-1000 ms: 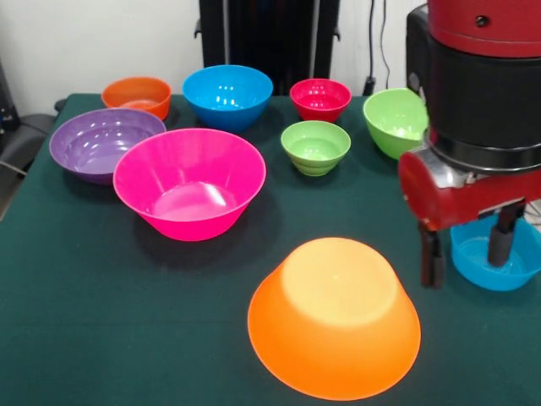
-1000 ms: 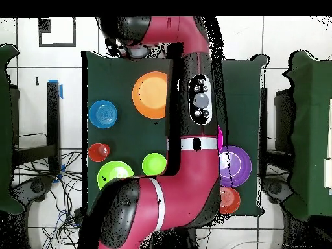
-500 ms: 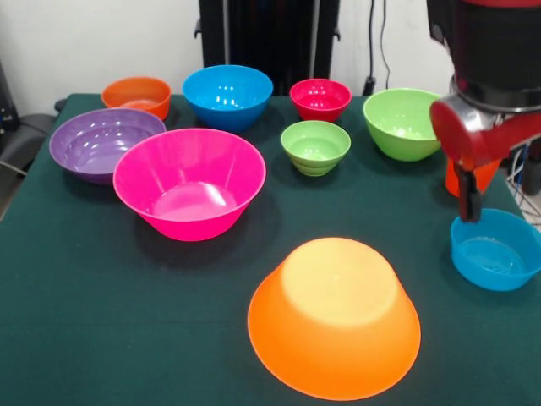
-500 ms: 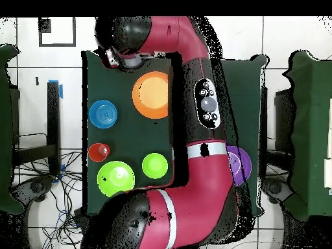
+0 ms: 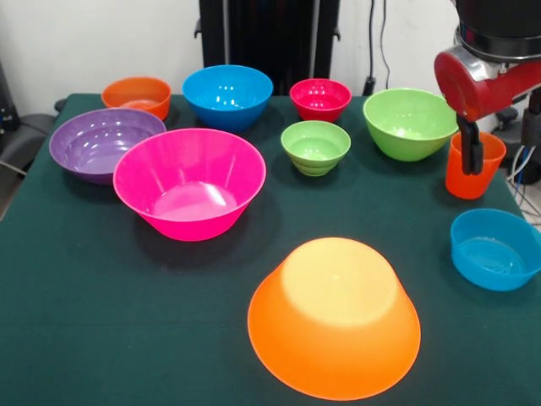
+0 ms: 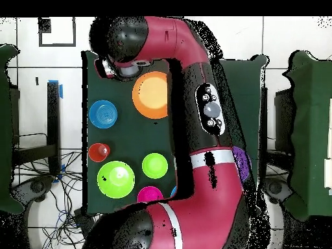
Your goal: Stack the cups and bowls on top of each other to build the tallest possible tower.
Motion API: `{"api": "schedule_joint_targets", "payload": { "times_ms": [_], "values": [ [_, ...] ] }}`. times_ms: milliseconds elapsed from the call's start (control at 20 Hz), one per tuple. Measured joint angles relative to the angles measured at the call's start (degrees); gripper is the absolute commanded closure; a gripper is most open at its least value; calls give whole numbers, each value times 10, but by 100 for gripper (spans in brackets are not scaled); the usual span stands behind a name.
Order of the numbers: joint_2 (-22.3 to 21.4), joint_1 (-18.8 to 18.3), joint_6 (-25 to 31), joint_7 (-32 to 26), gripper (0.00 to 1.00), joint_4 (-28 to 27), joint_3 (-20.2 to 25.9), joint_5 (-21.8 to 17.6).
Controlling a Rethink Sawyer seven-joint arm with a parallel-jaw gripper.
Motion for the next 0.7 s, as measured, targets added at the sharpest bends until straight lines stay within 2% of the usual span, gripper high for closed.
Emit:
{"api": "schedule_joint_targets", "payload": {
  "times_ms": [500, 700],
  "values": [
    [-7, -8, -17, 0, 0, 10, -5, -2],
    [-6, -8, -54, 0, 0, 10, -11, -5]
  ]
}}
